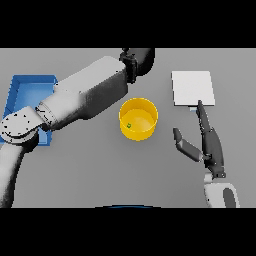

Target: Pick up the red beaker and tilt it to pour out 1 green nut into yellow bowl. Pick up the yellow bowl and place it on the metallic measuring scale.

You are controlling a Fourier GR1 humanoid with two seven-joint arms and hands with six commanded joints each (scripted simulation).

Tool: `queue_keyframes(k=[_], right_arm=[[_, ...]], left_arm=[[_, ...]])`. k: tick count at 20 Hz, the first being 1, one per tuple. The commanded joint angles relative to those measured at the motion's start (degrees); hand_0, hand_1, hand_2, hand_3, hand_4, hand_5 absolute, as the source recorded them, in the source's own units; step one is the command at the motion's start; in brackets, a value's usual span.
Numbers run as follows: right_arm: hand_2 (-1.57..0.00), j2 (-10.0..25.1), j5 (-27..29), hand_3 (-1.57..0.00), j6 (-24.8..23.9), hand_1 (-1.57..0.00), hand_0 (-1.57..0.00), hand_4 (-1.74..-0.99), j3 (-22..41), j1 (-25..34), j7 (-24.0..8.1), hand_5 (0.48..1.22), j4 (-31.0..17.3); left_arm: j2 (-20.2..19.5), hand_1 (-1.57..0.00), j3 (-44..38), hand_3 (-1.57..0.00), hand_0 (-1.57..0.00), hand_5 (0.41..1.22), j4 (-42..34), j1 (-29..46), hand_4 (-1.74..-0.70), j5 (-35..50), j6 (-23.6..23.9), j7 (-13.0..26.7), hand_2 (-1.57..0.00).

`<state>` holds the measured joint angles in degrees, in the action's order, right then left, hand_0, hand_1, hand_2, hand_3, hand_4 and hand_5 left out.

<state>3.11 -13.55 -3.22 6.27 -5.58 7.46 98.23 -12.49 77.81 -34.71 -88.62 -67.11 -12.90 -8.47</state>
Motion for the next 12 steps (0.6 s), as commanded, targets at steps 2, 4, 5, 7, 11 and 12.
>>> queue_keyframes(k=[2, 4, 5, 7, 11, 12], right_arm=[[0.00, 0.12, -1.12, 0.00, -0.02, 0.00, 0.00, -1.156, 0.68, -0.69, 0.33, 0.659, -0.10], [0.00, 0.07, -1.20, 0.00, -0.18, 0.00, 0.00, -1.160, 0.59, 0.33, -0.46, 0.663, -0.46], [0.00, -0.15, -1.33, 0.00, -0.34, 0.00, 0.00, -1.161, 0.73, 0.37, -0.23, 0.661, -0.64], [0.00, -0.76, -0.90, 0.00, 0.18, 0.00, 0.00, -1.156, 1.28, 0.07, 0.18, 0.658, -0.67], [0.00, -0.08, -4.17, 0.00, -2.01, 0.00, 0.00, -1.144, 1.38, 1.88, -1.19, 0.633, -1.77], [0.00, -0.18, -3.86, 0.00, -1.88, 0.00, 0.00, -1.142, 1.45, 1.33, -0.25, 0.630, -1.68]], left_arm=[[-1.93, -1.57, -2.49, -1.37, -1.57, 1.221, 1.71, -3.62, -1.73, 2.43, 0.58, -0.98, -1.57], [-3.60, -1.57, -5.42, -1.26, -1.57, 1.221, 6.16, -6.08, -1.73, 4.74, 3.04, 1.45, -1.57], [-4.24, -1.57, -7.41, -1.32, -1.57, 1.221, 8.61, -7.71, -1.73, 6.78, 2.79, 1.51, -1.57], [-5.81, -1.57, -13.59, -1.41, -1.57, 1.221, 13.68, -10.12, -1.73, 12.74, 3.30, 3.87, -1.57], [-10.77, -1.57, -29.27, -1.42, -1.57, 1.221, 21.57, -9.85, -1.74, 30.21, 4.97, 8.35, -1.57], [-12.01, -1.57, -32.23, -1.40, -1.57, 1.221, 23.31, -9.60, -1.74, 33.84, 5.71, 10.21, -1.57]])
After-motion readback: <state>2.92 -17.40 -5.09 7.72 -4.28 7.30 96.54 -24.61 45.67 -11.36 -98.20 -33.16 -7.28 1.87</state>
